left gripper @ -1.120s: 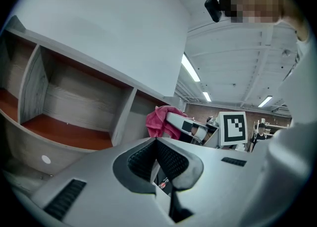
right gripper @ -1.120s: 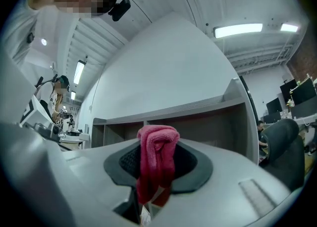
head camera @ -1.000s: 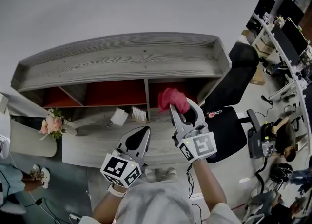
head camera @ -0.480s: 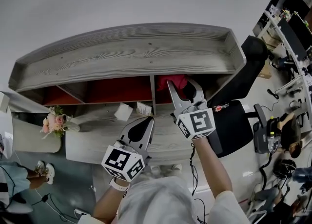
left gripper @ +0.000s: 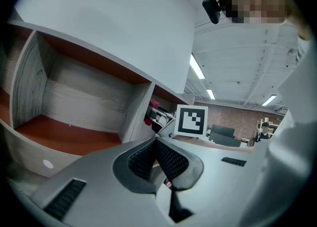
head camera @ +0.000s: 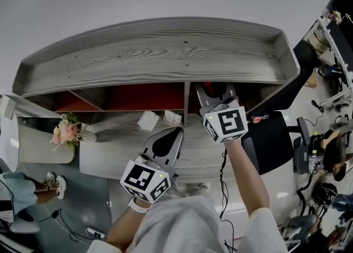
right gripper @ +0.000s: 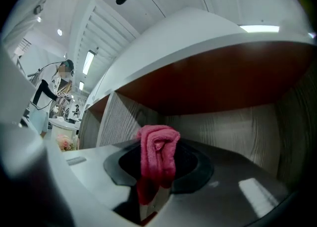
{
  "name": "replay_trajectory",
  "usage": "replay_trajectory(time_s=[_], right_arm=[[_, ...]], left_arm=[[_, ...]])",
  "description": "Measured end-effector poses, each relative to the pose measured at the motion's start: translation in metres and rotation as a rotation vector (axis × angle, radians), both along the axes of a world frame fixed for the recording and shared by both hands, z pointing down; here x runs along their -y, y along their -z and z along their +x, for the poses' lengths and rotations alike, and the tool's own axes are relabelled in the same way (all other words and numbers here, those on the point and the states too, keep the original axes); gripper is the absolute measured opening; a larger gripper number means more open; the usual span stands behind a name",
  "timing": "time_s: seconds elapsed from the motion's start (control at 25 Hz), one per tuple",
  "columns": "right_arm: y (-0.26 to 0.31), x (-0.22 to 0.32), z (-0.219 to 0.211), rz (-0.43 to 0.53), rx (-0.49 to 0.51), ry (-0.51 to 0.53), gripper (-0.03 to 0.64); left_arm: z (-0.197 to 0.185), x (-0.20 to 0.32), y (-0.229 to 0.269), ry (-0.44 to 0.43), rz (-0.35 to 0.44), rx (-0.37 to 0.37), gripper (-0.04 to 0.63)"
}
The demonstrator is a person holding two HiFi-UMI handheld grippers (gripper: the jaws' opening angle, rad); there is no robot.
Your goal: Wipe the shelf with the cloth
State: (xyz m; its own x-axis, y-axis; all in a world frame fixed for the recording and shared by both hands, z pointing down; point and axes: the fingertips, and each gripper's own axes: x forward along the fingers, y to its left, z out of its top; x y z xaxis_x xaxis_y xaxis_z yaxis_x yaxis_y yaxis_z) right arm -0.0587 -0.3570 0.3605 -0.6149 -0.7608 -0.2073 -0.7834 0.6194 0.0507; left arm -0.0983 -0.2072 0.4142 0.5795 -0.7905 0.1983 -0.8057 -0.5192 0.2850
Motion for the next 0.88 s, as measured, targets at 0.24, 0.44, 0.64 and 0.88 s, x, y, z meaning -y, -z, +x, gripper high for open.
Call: replay_trajectory(time_s=[0.24, 0.44, 0.64, 0.88], right_arm=[[-0.001, 0.023, -0.004, 0.014, -0.045, -0.016, 0.123], [0.006, 0.041, -0.006, 0.034, -0.043, -0.025, 0.123], [0.007, 0.044, -0.001, 0.037, -0.034, -0.061, 0.124], [0.002, 0.046, 0.026, 0.014, -0.016, -0.153, 0.126]], left_arm=[[0.002, 0.000, 0.000, -0.005, -0.003, 0.004, 0.006], [-0.003, -0.001, 0.000, 0.007, -0.004, 0.012, 0.006], [-0.003, -0.006, -0.004, 0.013, -0.011, 0.025, 0.006], [0.000, -0.012, -0.005, 0.006, -0.012, 0.030, 0.006]])
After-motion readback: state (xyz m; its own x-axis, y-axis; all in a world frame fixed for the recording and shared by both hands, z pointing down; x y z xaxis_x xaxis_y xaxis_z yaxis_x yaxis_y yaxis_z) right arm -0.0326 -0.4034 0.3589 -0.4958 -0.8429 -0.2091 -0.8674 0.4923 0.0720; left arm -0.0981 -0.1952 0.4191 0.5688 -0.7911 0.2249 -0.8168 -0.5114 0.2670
